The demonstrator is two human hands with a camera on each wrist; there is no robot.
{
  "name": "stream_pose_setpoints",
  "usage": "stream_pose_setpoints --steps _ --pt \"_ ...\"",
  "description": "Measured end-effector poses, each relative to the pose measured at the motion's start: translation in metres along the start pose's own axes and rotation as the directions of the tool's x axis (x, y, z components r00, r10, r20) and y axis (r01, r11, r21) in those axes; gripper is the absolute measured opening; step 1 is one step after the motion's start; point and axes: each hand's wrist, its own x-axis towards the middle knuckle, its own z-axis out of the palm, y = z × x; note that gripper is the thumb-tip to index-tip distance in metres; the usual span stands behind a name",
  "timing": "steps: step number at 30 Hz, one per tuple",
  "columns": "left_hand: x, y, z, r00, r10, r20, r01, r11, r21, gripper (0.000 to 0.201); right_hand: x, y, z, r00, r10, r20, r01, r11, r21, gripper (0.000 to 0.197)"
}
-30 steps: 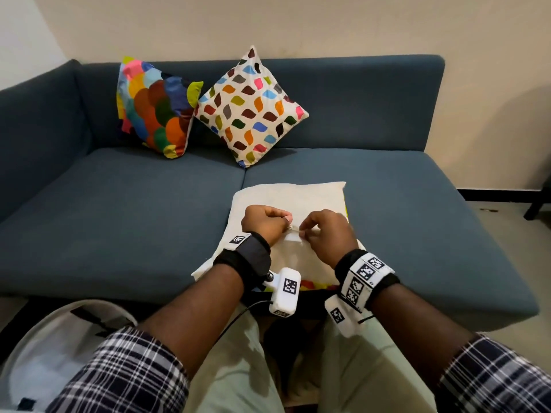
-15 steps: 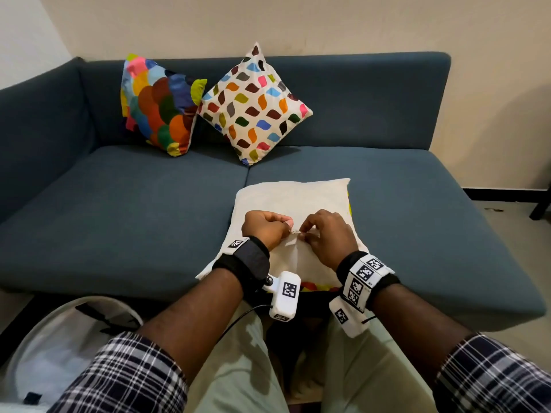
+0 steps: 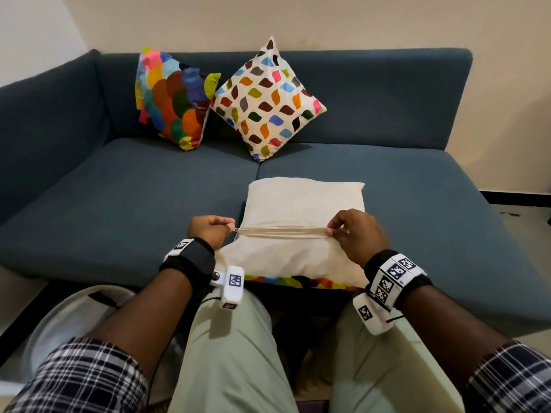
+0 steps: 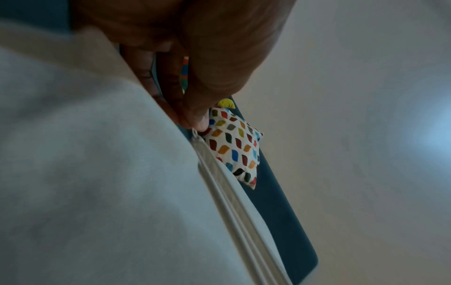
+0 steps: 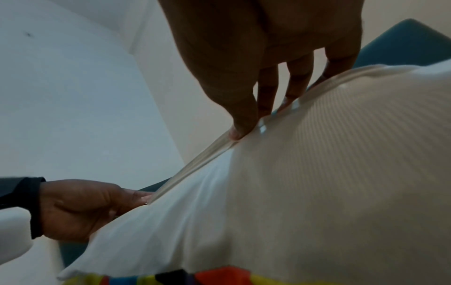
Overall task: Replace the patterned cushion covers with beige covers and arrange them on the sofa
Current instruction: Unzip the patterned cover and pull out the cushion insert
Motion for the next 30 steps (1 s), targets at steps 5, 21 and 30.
stream_pose_setpoints --steps 5,21,30 --pt "0.001 -0.016 0.008 0.995 -0.077 0.059 0.071 0.992 0.105 0.033 -0.007 -0.023 0.002 0.997 -0.073 0.029 0.072 0.997 0.028 0.017" --pt "-0.05 0.012 0.017 0.866 -0.308 0.394 0.385 0.913 -0.134 0.053 -0.045 -0.076 0.051 0.927 -0.144 0.347 0.132 0.99 0.057 0.032" --pt "-0.073 0.027 0.052 0.924 -0.298 0.241 0.374 0.837 -0.4 0.071 -0.053 -0.076 0.064 0.974 -0.194 0.118 0.204 0.976 -0.073 0.075"
